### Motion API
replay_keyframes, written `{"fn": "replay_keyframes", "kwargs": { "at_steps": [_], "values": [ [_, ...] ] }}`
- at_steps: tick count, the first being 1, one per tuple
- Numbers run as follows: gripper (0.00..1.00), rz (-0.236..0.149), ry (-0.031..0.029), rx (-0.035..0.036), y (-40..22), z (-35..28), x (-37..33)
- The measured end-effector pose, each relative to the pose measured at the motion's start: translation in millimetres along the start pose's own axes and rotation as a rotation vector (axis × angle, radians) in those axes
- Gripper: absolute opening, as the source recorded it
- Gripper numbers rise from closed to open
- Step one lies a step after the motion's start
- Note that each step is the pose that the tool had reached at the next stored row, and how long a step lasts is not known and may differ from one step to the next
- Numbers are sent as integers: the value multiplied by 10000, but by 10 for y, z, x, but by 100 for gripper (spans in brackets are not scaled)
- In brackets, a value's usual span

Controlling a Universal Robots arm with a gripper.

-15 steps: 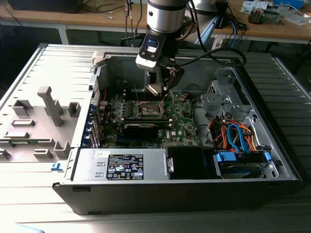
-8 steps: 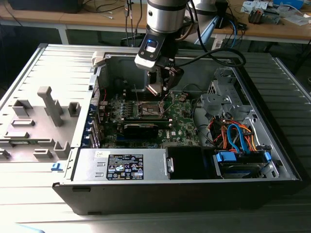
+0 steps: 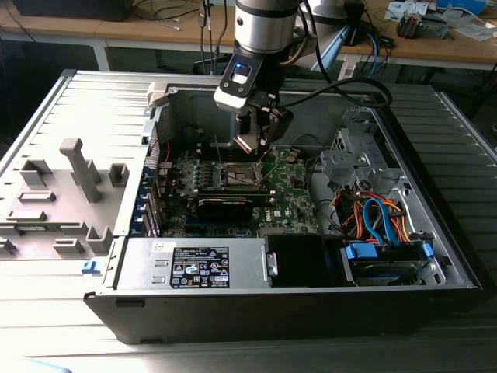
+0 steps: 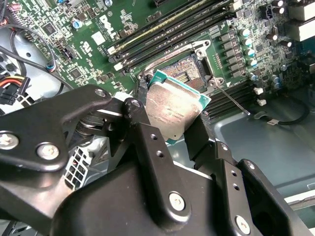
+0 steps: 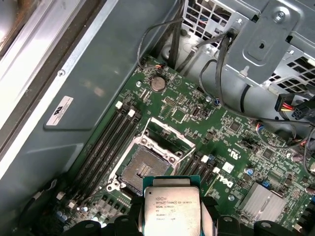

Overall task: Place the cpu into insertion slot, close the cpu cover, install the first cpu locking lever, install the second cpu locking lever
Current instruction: 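Place the cpu into insertion slot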

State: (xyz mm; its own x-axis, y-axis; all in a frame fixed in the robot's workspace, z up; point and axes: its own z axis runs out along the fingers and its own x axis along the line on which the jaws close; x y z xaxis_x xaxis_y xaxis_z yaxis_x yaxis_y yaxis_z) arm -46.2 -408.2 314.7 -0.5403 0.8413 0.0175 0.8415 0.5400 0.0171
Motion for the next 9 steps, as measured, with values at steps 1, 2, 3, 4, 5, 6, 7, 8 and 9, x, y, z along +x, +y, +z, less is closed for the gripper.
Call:
{"fn": "replay_keyframes", "kwargs": {
  "at_steps": [1, 2, 3, 4, 5, 6, 7, 8, 9],
  "values": [
    [55, 40, 0, -1, 0, 1, 0],
    [55, 63, -1, -1, 0, 1, 0],
    [55, 87, -1, -2, 0, 1, 0],
    [55, 126, -2, -2, 0, 2, 0],
    [55, 164, -3, -3, 0, 2, 0],
    [55, 182, -3, -3, 0, 3, 0],
    [55, 213, -3, -4, 0, 3, 0],
    [55, 254, -4, -5, 0, 4, 0],
    [55, 300, -5, -5, 0, 4, 0]
  ]
}}
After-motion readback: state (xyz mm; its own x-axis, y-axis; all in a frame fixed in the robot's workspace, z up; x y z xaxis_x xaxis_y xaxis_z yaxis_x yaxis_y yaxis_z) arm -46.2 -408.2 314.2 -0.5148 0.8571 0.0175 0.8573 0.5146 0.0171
